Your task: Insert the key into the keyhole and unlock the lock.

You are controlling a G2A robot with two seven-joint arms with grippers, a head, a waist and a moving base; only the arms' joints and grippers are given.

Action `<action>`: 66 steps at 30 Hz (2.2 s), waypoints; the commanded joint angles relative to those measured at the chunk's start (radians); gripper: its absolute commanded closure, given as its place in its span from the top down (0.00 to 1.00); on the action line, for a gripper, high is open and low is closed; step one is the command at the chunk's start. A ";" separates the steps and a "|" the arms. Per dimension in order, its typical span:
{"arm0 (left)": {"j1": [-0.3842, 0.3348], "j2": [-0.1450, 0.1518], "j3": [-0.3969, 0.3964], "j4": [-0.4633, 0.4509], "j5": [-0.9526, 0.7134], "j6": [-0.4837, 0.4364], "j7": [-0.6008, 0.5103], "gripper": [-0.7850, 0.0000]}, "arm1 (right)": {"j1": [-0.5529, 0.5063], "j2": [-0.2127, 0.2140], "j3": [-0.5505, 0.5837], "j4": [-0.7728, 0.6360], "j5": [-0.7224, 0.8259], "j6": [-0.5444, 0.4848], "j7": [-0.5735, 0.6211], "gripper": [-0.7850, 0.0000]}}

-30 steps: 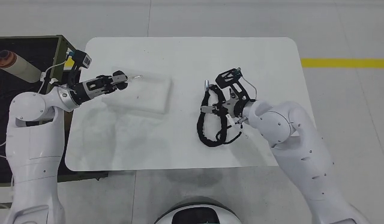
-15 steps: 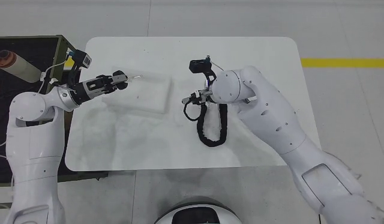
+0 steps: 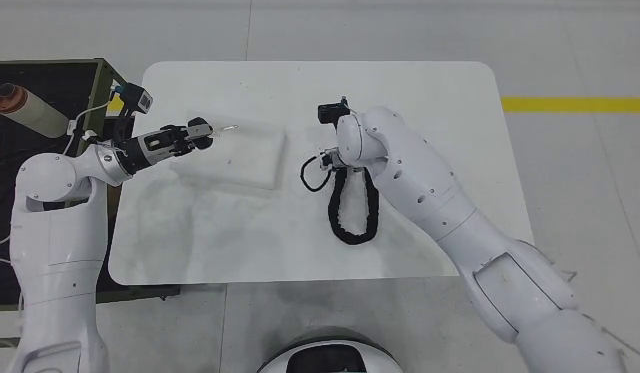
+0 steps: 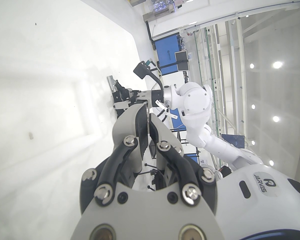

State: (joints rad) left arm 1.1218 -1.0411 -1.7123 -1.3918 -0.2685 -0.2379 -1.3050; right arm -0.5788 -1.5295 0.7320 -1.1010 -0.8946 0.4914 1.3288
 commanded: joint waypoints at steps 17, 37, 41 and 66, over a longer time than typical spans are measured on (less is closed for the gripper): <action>0.000 0.000 0.000 0.000 0.000 0.000 0.000 0.00 | -0.078 -0.045 0.235 -0.037 -0.078 -0.073 0.011 0.00; 0.000 0.000 0.000 0.000 0.000 0.000 0.000 0.00 | -0.497 0.069 0.590 -0.668 -0.219 -0.381 -0.142 0.00; 0.000 0.000 0.000 0.000 0.000 0.000 0.000 0.00 | -0.617 0.075 0.584 -0.742 -0.242 -0.501 -0.387 0.00; 0.000 0.000 0.000 0.000 0.000 0.000 0.000 0.00 | -0.584 0.087 0.694 -0.485 0.894 -0.785 -0.391 0.00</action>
State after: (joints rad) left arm 1.1219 -1.0411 -1.7123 -1.3918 -0.2685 -0.2380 -1.3050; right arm -1.1624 -1.4428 1.4264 -1.5854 -0.0015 -0.2932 0.9388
